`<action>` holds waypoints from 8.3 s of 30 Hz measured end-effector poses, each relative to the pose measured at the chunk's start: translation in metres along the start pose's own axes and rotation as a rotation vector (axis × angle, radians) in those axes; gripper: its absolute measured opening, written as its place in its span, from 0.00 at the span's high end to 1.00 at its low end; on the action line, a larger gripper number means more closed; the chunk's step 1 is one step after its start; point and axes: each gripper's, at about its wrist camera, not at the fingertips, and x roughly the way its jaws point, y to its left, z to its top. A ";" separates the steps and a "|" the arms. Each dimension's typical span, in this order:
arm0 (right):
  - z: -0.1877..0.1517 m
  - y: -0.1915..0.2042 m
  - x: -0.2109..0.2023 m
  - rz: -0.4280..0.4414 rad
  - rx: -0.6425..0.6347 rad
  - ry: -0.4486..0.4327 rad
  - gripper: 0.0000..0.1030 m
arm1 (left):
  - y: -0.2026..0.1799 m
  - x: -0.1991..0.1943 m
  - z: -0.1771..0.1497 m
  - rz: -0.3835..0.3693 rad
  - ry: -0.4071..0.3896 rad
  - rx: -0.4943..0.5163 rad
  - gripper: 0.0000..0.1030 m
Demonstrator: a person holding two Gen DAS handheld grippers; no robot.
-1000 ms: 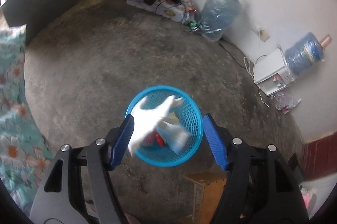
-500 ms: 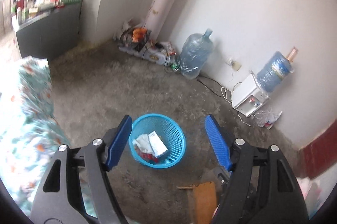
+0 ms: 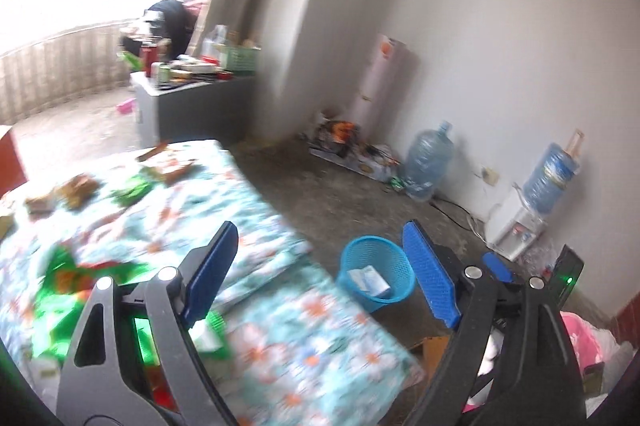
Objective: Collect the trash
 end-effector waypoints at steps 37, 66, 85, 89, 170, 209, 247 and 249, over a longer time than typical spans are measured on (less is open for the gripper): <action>-0.064 0.243 0.022 0.799 -0.217 0.584 0.08 | 0.185 -0.131 -0.159 0.400 0.102 -0.386 0.18; -0.105 0.361 0.095 0.647 -0.519 0.796 0.47 | 0.230 -0.088 -0.171 0.461 0.236 -0.455 0.26; -0.103 0.283 0.026 0.640 -0.508 0.776 0.48 | 0.154 -0.131 -0.175 0.405 0.212 -0.411 0.26; -0.107 0.245 0.007 0.606 -0.482 0.798 0.48 | 0.129 -0.113 -0.187 0.364 0.276 -0.364 0.26; -0.107 -0.270 0.175 0.133 1.091 0.522 0.40 | -0.204 0.426 -0.071 -0.150 0.919 0.104 0.25; -0.026 -0.108 0.077 0.164 0.430 0.283 0.23 | -0.056 0.089 0.009 -0.278 0.193 -0.049 0.18; -0.110 0.170 0.140 0.696 0.489 0.939 0.33 | 0.212 -0.100 -0.154 0.283 0.102 -0.366 0.19; -0.115 0.176 0.149 0.684 0.520 0.950 0.33 | 0.225 -0.082 -0.152 0.243 0.161 -0.359 0.19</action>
